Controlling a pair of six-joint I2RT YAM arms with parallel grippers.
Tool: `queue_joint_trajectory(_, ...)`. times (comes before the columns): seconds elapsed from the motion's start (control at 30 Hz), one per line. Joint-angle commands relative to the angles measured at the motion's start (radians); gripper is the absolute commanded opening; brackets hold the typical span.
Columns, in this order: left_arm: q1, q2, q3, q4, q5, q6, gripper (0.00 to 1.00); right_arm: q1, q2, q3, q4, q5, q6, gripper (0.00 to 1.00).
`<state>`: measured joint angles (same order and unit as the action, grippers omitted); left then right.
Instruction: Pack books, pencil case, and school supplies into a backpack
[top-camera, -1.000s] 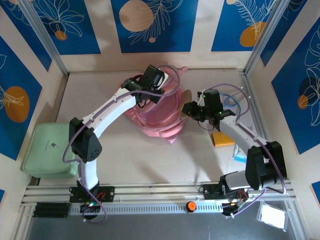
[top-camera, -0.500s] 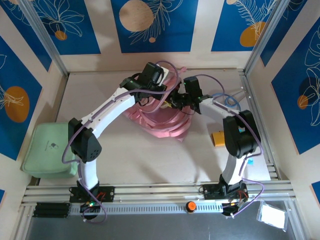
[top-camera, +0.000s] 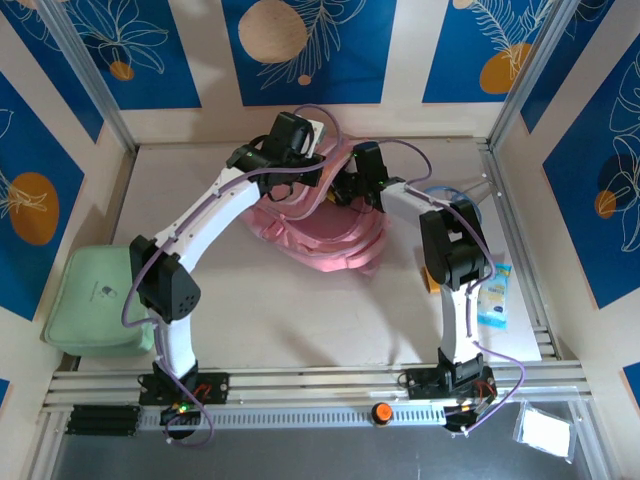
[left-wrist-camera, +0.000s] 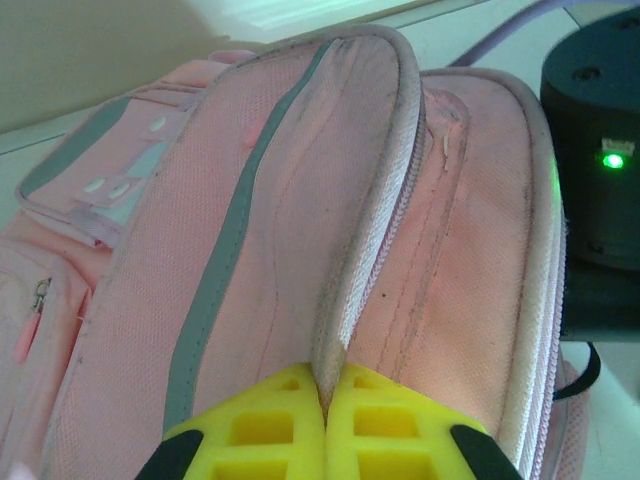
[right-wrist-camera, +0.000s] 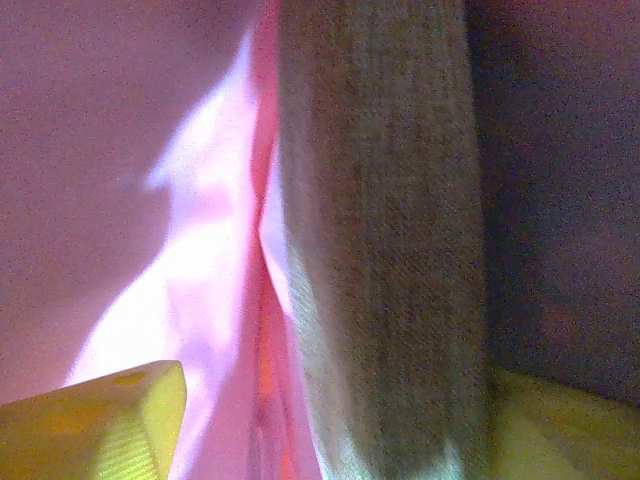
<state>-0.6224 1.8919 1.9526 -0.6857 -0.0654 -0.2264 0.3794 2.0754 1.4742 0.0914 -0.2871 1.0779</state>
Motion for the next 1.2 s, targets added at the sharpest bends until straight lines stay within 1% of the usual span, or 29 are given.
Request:
queue_joint_trajectory(0.0,0.013,-0.022,0.063,0.102,0.046,-0.035,0.0,-0.004,-0.131,-0.095,-0.022,0.006,0.005,0.72)
queue_joint_trajectory(0.13,0.018,-0.009,0.058,0.113,0.07,-0.048,0.0,0.001,-0.261,-0.227,-0.043,0.058,-0.006,0.68)
queue_joint_trajectory(0.27,0.018,0.006,0.052,0.121,0.114,-0.059,0.0,0.004,-0.369,-0.328,-0.06,0.125,-0.017,0.62)
queue_joint_trajectory(0.4,0.02,0.005,0.013,0.15,0.15,-0.071,0.0,0.001,-0.463,-0.399,-0.142,0.24,-0.022,0.55)
queue_joint_trajectory(0.47,0.02,0.008,-0.005,0.161,0.206,-0.064,0.0,-0.004,-0.512,-0.433,-0.185,0.309,-0.016,0.55)
queue_joint_trajectory(0.5,0.02,0.009,-0.015,0.162,0.234,-0.058,0.1,-0.007,-0.541,-0.453,-0.208,0.348,-0.011,0.55)
queue_joint_trajectory(0.53,0.021,0.006,-0.033,0.17,0.254,-0.054,0.26,-0.012,-0.571,-0.469,-0.228,0.386,-0.01,0.55)
queue_joint_trajectory(0.57,0.023,-0.002,-0.058,0.185,0.26,-0.057,0.36,-0.013,-0.593,-0.478,-0.258,0.424,-0.012,0.55)
queue_joint_trajectory(0.63,0.044,-0.031,-0.131,0.232,0.273,-0.089,0.62,-0.016,-0.65,-0.482,-0.334,0.517,-0.035,0.58)
queue_joint_trajectory(0.67,0.059,-0.045,-0.163,0.253,0.285,-0.111,0.67,-0.015,-0.671,-0.478,-0.376,0.555,-0.045,0.6)
queue_joint_trajectory(0.73,0.107,-0.083,-0.257,0.313,0.328,-0.181,0.74,-0.017,-0.71,-0.476,-0.433,0.615,-0.076,0.61)
queue_joint_trajectory(0.83,0.194,-0.153,-0.452,0.456,0.388,-0.316,0.75,-0.001,-0.748,-0.474,-0.466,0.646,-0.132,0.63)
queue_joint_trajectory(0.97,0.311,-0.222,-0.716,0.615,0.442,-0.486,0.75,0.047,-0.748,-0.439,-0.501,0.669,-0.185,0.65)
queue_joint_trajectory(1.03,0.356,-0.239,-0.818,0.667,0.458,-0.549,0.71,0.072,-0.734,-0.42,-0.507,0.668,-0.192,0.65)
queue_joint_trajectory(1.17,0.392,-0.225,-0.916,0.724,0.475,-0.624,0.61,0.1,-0.696,-0.387,-0.503,0.652,-0.185,0.65)
